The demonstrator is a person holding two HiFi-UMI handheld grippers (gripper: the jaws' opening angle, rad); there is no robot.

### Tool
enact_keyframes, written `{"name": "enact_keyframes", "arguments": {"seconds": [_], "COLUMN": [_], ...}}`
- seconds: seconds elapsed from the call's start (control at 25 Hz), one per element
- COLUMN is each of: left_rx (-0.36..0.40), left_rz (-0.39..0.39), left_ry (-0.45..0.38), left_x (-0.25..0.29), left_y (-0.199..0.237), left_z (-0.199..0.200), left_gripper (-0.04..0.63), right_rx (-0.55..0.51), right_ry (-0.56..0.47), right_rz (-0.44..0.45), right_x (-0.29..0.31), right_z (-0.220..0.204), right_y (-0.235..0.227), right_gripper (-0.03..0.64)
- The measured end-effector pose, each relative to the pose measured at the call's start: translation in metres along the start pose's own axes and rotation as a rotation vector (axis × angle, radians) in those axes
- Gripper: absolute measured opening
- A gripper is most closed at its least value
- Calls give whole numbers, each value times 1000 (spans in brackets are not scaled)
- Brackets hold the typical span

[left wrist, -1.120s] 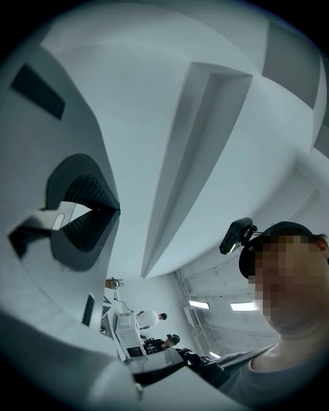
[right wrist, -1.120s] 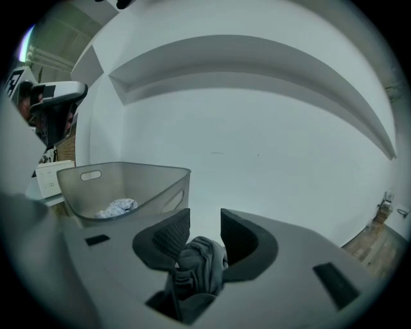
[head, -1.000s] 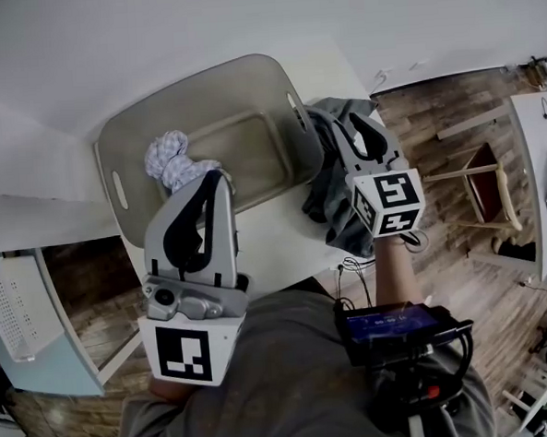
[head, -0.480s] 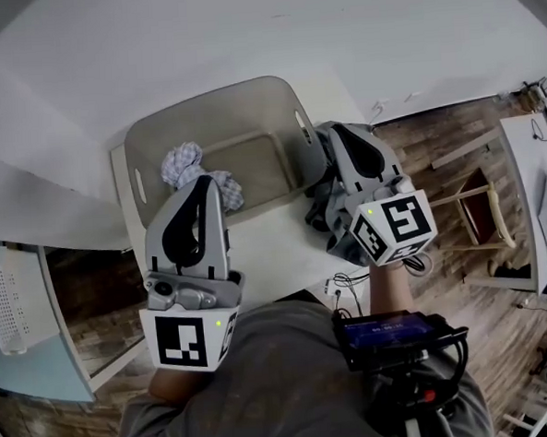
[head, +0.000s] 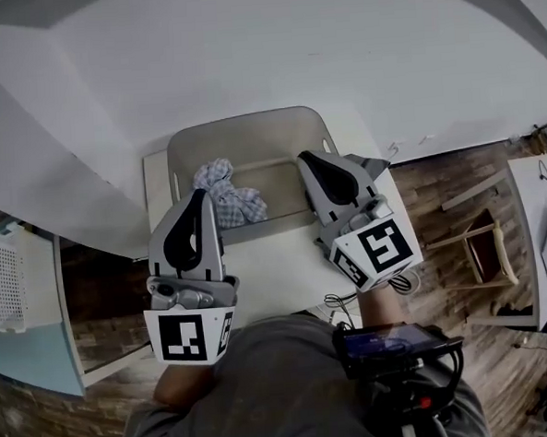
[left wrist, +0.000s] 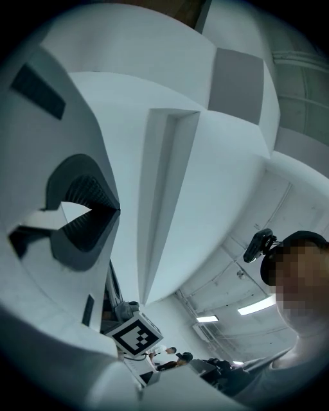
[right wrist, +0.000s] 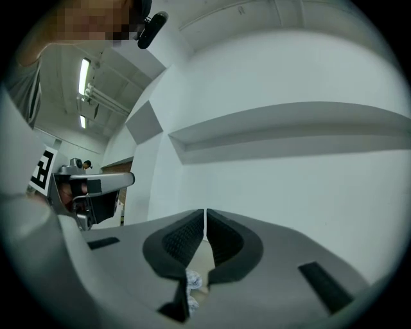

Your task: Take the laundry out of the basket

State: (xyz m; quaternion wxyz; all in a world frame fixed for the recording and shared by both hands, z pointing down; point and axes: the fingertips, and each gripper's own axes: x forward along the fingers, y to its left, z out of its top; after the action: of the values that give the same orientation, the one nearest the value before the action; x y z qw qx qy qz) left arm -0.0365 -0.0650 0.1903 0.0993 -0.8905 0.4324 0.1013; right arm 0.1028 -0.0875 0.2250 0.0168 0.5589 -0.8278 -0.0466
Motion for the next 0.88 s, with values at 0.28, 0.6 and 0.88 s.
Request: {"name": "enact_keyframes", "arguments": {"seconds": [0.28,0.6,0.88], "left_rx": [-45,-36,-30], "left_rz": [81,134,165], "left_ry": [-13,-9,-19], "left_x": [-18,-25,-23], "left_y": [25,45,59], "left_z": [5,6,9], "left_gripper": [8,8,8], "right_rx": [-31,-87,-91], "right_ry": [-16,-56,-113], "right_rz": [54,82,93], "right_x": [16,36,53], "right_z": [15,45,79], "right_y": [19,24,13], "right_gripper": [18,18,18]}}
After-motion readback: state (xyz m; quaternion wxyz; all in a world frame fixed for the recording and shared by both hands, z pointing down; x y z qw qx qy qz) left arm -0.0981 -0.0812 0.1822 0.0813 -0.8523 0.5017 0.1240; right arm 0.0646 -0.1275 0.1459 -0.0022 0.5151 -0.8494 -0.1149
